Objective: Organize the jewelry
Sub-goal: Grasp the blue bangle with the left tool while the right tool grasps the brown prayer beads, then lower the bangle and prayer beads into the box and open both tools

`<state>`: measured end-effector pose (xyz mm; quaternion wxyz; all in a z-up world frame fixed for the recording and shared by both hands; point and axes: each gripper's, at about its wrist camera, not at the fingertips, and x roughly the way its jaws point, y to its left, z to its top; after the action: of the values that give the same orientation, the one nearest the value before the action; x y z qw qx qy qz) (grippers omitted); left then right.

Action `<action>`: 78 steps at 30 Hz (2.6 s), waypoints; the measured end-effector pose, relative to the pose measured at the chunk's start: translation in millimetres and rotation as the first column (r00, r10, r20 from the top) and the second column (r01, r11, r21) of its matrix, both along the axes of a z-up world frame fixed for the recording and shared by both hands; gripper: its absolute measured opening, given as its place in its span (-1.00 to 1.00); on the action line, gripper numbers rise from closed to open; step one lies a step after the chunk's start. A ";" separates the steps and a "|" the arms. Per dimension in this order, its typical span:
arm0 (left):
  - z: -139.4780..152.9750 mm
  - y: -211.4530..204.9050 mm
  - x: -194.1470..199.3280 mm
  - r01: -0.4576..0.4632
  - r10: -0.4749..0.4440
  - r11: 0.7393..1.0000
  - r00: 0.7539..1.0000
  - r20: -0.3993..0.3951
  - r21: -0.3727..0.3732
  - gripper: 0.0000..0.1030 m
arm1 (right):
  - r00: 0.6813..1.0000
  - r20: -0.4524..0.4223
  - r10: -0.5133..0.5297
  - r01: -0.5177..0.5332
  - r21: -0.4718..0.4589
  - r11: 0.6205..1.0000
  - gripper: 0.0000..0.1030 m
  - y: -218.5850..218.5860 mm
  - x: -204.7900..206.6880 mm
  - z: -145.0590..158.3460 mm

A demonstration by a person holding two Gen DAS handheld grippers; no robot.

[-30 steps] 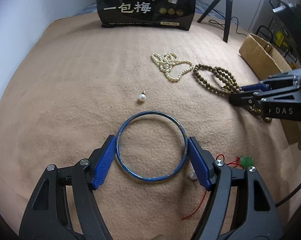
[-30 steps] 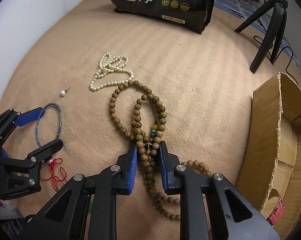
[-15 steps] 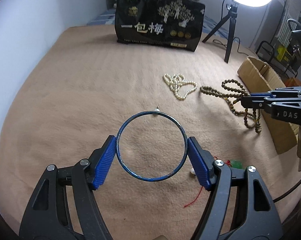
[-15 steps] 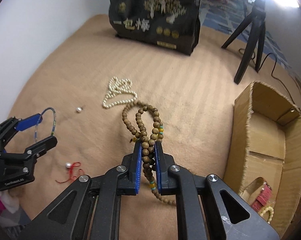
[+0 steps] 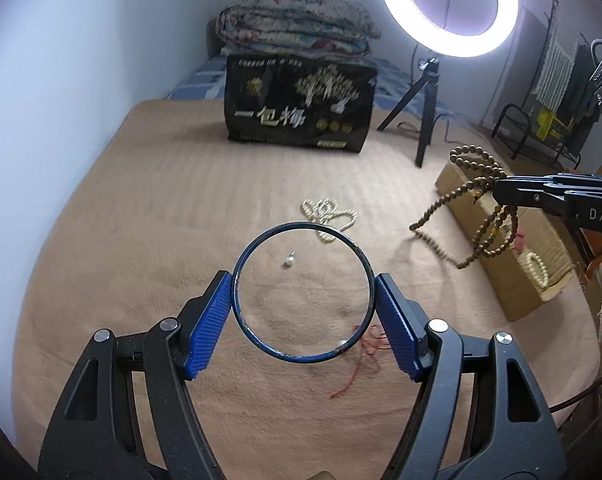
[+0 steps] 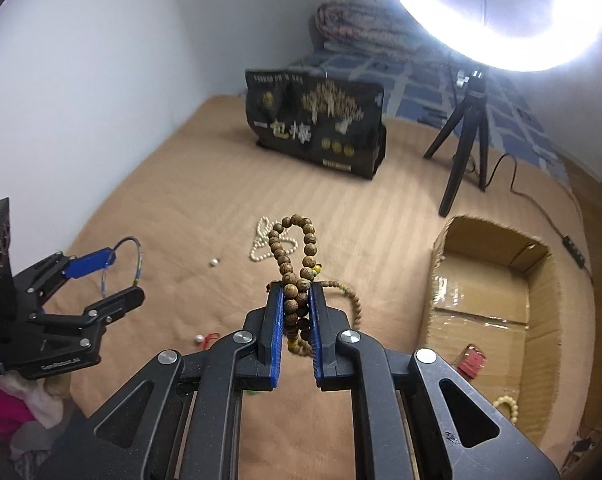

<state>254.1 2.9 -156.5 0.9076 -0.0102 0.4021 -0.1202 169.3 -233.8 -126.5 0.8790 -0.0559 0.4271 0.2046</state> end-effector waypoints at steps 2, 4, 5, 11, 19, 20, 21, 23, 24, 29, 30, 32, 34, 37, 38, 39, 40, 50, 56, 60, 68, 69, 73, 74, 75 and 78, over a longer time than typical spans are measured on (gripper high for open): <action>11.6 -3.7 -5.2 0.012 -0.012 1.000 1.000 0.019 -0.009 0.42 | 1.000 0.017 -0.003 0.002 0.010 1.000 -0.80 -2.3 -6.4 10.6; 20.4 -7.8 -9.1 0.025 -0.025 1.000 0.999 0.031 -0.015 0.42 | 0.999 0.035 -0.006 0.006 0.018 1.000 -0.80 -6.5 -13.6 22.2; 26.8 -11.4 -12.5 0.035 -0.034 0.999 0.999 0.041 -0.019 0.42 | 0.999 0.045 -0.009 0.008 0.020 1.000 -0.80 -8.4 -17.0 27.3; 54.2 -32.2 -26.7 0.086 -0.083 0.996 0.993 0.083 -0.030 0.42 | 0.994 0.105 -0.028 0.023 0.051 0.998 -0.80 -25.2 -40.0 57.3; 76.8 -69.6 -40.1 0.165 -0.160 0.986 0.980 0.117 -0.034 0.42 | 0.984 0.157 -0.088 0.081 0.052 0.995 -0.80 -63.4 -55.6 84.6; 79.5 -76.7 -40.1 0.179 -0.174 0.983 0.978 0.119 -0.038 0.42 | 0.982 0.160 -0.099 0.092 0.050 0.995 -0.80 -69.7 -56.0 86.2; 80.0 -80.6 -40.5 0.185 -0.179 0.982 0.976 0.121 -0.039 0.42 | 0.980 0.163 -0.110 0.104 0.049 0.993 -0.80 -76.6 -56.4 87.8; 82.3 -93.7 -38.9 0.203 -0.197 0.978 0.973 0.122 -0.041 0.42 | 0.977 0.166 -0.131 0.125 0.044 0.991 -0.80 -88.7 -56.5 89.9; 82.3 -97.7 -38.7 0.208 -0.201 0.977 0.972 0.121 -0.041 0.42 | 0.976 0.167 -0.141 0.136 0.040 0.990 -0.80 -94.9 -56.1 90.1; 80.6 -127.2 -26.1 0.236 -0.230 0.970 0.967 0.110 -0.048 0.42 | 0.968 0.165 -0.187 0.184 0.035 0.982 -0.80 -125.4 -53.1 87.1; 80.4 -133.8 -23.1 0.242 -0.235 0.969 0.966 0.110 -0.048 0.42 | 0.967 0.163 -0.194 0.190 0.035 0.981 -0.80 -130.8 -52.7 86.1; 80.1 -146.4 -15.2 0.249 -0.243 0.967 0.964 0.111 -0.046 0.42 | 0.965 0.157 -0.209 0.205 0.038 0.978 -0.80 -141.9 -50.3 82.0; 79.0 -158.0 -8.3 0.255 -0.248 0.966 0.962 0.110 -0.046 0.42 | 0.964 0.151 -0.221 0.217 0.042 0.975 -0.80 -151.3 -48.3 77.9; 74.4 -173.4 4.6 0.262 -0.255 0.963 0.962 0.097 -0.066 0.42 | 0.962 0.141 -0.235 0.230 0.053 0.972 -0.80 -165.0 -45.8 70.9; 72.7 -177.7 8.5 0.263 -0.257 0.962 0.962 0.093 -0.070 0.42 | 0.962 0.136 -0.238 0.233 0.054 0.971 -0.80 -168.3 -44.7 67.9; 70.0 -184.0 13.7 0.266 -0.259 0.961 0.962 0.089 -0.072 0.42 | 0.962 0.131 -0.241 0.236 0.055 0.970 -0.80 -171.2 -43.4 64.7; 68.5 -188.5 16.6 0.266 -0.259 0.961 0.962 0.087 -0.071 0.42 | 0.962 0.127 -0.244 0.239 0.054 0.970 -0.80 -173.7 -42.1 61.6; 37.8 -227.4 62.1 0.267 -0.266 0.959 0.964 0.028 -0.090 0.42 | 0.958 0.071 -0.279 0.272 0.091 0.958 -0.80 -201.8 -27.9 25.0; 20.7 -240.4 80.7 0.263 -0.263 0.961 0.965 0.005 -0.084 0.42 | 0.958 0.039 -0.284 0.279 0.104 0.955 -0.80 -209.4 -19.6 4.4; 9.3 -250.4 89.8 0.269 -0.270 0.960 0.963 -0.009 -0.074 0.42 | 0.955 0.023 -0.296 0.292 0.110 0.950 -0.80 -213.4 -13.3 -6.7; -4.6 -263.2 97.6 0.281 -0.284 0.957 0.958 -0.034 -0.070 0.42 | 0.954 -0.011 -0.300 0.299 0.106 0.948 -0.80 -215.6 -7.7 -23.8; -5.7 -264.0 97.9 0.281 -0.284 0.957 0.958 -0.035 -0.068 0.42 | 0.954 -0.013 -0.298 0.298 0.103 0.949 -0.80 -215.6 -7.4 -25.3; -8.1 -266.2 99.2 0.282 -0.285 0.957 0.958 -0.042 -0.064 0.43 | 0.955 -0.017 -0.296 0.296 0.098 0.950 -0.79 -215.2 -7.7 -28.6; -7.9 -266.6 99.7 0.284 -0.287 0.957 0.957 -0.045 -0.062 0.43 | 0.955 -0.014 -0.296 0.296 0.093 0.951 -0.78 -214.4 -8.1 -28.6; -7.7 -267.4 99.7 0.284 -0.287 0.957 0.957 -0.046 -0.061 0.43 | 0.955 -0.011 -0.295 0.295 0.088 0.952 -0.79 -213.3 -8.4 -28.4; -8.2 -268.5 100.7 0.283 -0.287 0.957 0.956 -0.061 -0.060 0.45 | 0.955 -0.009 -0.295 0.295 0.069 0.953 -0.62 -209.7 -8.5 -28.5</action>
<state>354.8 -265.5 -164.7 0.8657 0.0206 0.4274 -0.2596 160.8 -443.5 -155.0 0.9013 0.0391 0.4227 0.0859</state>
